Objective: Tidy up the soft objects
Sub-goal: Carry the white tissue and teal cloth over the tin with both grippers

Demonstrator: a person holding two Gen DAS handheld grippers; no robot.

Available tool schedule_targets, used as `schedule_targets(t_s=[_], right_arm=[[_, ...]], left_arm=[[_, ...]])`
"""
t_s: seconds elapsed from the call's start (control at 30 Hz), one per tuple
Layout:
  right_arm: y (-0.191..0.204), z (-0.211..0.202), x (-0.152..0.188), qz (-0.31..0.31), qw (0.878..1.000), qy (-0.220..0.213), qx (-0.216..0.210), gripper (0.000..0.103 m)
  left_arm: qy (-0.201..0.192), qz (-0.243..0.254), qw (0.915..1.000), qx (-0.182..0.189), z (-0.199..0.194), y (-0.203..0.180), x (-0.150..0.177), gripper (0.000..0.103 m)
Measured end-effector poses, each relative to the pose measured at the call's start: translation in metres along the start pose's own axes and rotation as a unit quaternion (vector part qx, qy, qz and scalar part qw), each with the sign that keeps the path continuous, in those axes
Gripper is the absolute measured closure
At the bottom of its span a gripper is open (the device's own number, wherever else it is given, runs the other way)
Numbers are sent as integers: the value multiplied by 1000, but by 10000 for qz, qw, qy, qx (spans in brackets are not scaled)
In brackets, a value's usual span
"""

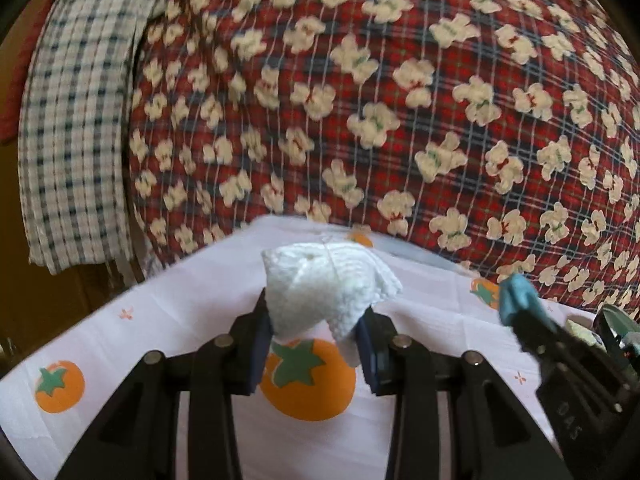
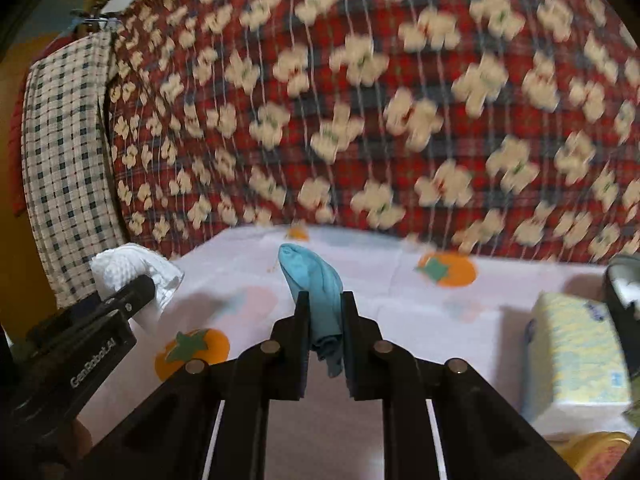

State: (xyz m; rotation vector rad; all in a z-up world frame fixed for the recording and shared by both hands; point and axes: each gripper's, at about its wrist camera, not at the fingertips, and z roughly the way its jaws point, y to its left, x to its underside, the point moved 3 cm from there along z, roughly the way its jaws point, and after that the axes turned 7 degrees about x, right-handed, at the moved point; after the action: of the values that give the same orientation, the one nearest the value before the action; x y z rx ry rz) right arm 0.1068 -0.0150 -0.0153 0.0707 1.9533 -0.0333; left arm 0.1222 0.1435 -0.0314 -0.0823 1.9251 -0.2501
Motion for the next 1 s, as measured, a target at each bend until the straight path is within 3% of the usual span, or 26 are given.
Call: schedule_targets(t_s=[0.17, 0.5, 1.0], right_arm=[[-8, -12, -2, -7, 9997, -194, 131, 87], [-20, -27, 5, 31, 9997, -211, 147, 87], [-31, -53, 15, -7, 9998, -189, 92, 87]], left_arm=[[-282, 315, 9990, -115, -12, -11, 0, 66], [-473, 425, 9978, -186, -30, -25, 5, 66], [-506, 390, 9979, -108, -51, -42, 15, 66]])
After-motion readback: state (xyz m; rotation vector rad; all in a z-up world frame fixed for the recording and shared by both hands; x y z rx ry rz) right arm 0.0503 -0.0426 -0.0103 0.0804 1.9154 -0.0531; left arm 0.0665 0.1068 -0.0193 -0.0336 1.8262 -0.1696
